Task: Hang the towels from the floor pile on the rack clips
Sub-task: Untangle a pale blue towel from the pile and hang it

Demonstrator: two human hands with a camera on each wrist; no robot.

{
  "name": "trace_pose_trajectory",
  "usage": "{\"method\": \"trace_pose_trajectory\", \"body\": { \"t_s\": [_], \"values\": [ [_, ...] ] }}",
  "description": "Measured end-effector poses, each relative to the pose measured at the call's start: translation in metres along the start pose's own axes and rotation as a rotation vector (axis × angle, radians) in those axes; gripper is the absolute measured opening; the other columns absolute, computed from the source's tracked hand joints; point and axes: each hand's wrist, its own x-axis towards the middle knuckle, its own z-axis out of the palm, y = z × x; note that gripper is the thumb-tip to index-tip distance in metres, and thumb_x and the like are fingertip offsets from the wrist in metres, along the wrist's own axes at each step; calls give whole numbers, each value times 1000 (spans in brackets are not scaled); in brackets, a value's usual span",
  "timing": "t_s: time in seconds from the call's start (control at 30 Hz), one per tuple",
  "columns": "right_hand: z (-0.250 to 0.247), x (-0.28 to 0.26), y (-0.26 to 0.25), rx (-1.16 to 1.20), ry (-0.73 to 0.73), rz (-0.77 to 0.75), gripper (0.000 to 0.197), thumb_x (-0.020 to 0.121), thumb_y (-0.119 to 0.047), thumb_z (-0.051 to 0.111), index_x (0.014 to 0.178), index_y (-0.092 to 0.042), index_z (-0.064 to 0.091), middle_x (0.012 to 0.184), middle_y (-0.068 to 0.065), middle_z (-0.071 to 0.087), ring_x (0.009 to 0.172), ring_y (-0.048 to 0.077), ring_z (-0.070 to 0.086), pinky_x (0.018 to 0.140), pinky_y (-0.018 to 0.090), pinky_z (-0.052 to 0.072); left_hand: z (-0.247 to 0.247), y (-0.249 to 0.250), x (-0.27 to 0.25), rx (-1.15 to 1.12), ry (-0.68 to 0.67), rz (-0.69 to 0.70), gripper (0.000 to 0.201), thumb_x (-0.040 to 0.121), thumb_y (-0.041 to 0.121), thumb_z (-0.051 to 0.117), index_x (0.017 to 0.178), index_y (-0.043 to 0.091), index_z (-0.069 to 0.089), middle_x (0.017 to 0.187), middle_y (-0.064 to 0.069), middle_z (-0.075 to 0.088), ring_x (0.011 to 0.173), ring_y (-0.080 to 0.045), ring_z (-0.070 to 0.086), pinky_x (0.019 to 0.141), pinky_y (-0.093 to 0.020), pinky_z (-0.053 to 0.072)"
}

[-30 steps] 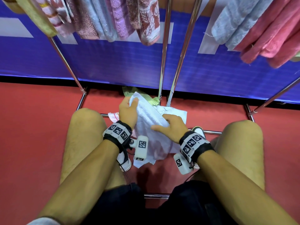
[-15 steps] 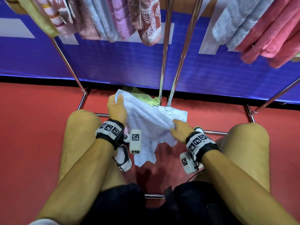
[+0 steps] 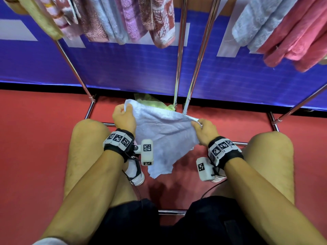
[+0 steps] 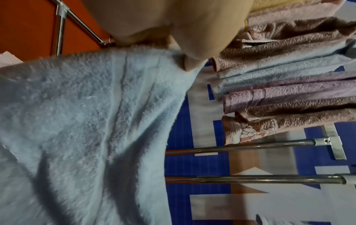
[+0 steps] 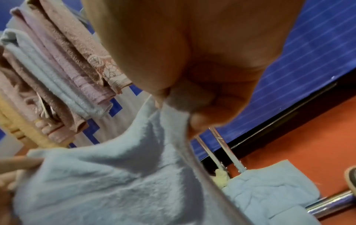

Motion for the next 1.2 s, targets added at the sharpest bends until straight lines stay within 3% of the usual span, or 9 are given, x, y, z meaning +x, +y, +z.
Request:
{"method": "trace_pose_trajectory", "body": {
  "t_s": [0.13,0.23,0.33,0.47,0.6,0.77,0.9,1.03,1.2],
  "values": [
    [5,-2,-9,248,34,0,16,88,-27,68,83,-18,56,64,2,56,52,16,48,49,22,37,8,-5,-12,85,-132,6,5,89,10,63,84,10,62,70,4,53,68,-14,47,60,-19,42],
    [5,-7,-19,477,-47,23,16,90,-15,62,102,-23,54,62,3,55,46,18,49,42,24,41,17,-14,-25,173,-296,-14,2,87,10,67,88,10,67,83,-3,62,77,-17,53,77,-33,50],
    [7,-11,-32,661,-131,10,28,91,-3,50,97,-30,55,74,10,53,52,22,51,42,27,44,23,-19,-39,231,-425,-7,3,85,12,70,85,16,70,86,0,68,80,-16,60,85,-37,52],
    [9,-14,-45,774,-118,24,30,89,6,36,84,-17,56,76,12,49,51,24,51,43,28,47,31,-14,-51,210,-464,-13,10,85,12,70,78,19,69,78,5,67,73,-13,60,81,-37,53],
    [3,-10,-47,888,-5,80,37,85,14,35,83,-7,64,70,11,54,48,17,56,49,26,53,34,-12,-50,149,-436,-41,10,84,21,68,81,11,71,81,-6,68,75,-20,59,83,-50,54],
    [5,-13,-39,716,12,-30,34,81,19,55,107,-2,66,69,11,66,52,7,63,60,18,54,34,-22,-40,63,-396,-64,42,68,49,61,73,7,64,71,-7,57,69,-19,49,66,-49,51],
    [11,-13,-32,549,-29,-111,25,81,16,58,92,-2,71,62,5,64,46,2,59,53,14,48,29,-13,-44,37,-444,-72,28,75,39,66,75,11,70,78,-7,63,76,-20,56,82,-61,53],
    [16,-11,-27,353,-48,-238,12,85,-9,71,77,-18,72,75,-2,69,66,6,62,68,19,46,30,-4,-55,20,-549,-71,25,89,13,64,72,26,78,84,-7,69,81,-23,61,92,-60,52],
    [19,-7,-21,184,84,-374,3,83,-16,74,83,-13,75,103,-1,49,102,17,47,91,24,34,34,-5,-58,28,-578,-138,11,78,22,75,88,16,77,93,-16,75,87,-31,70,89,-55,56]
  ]
}}
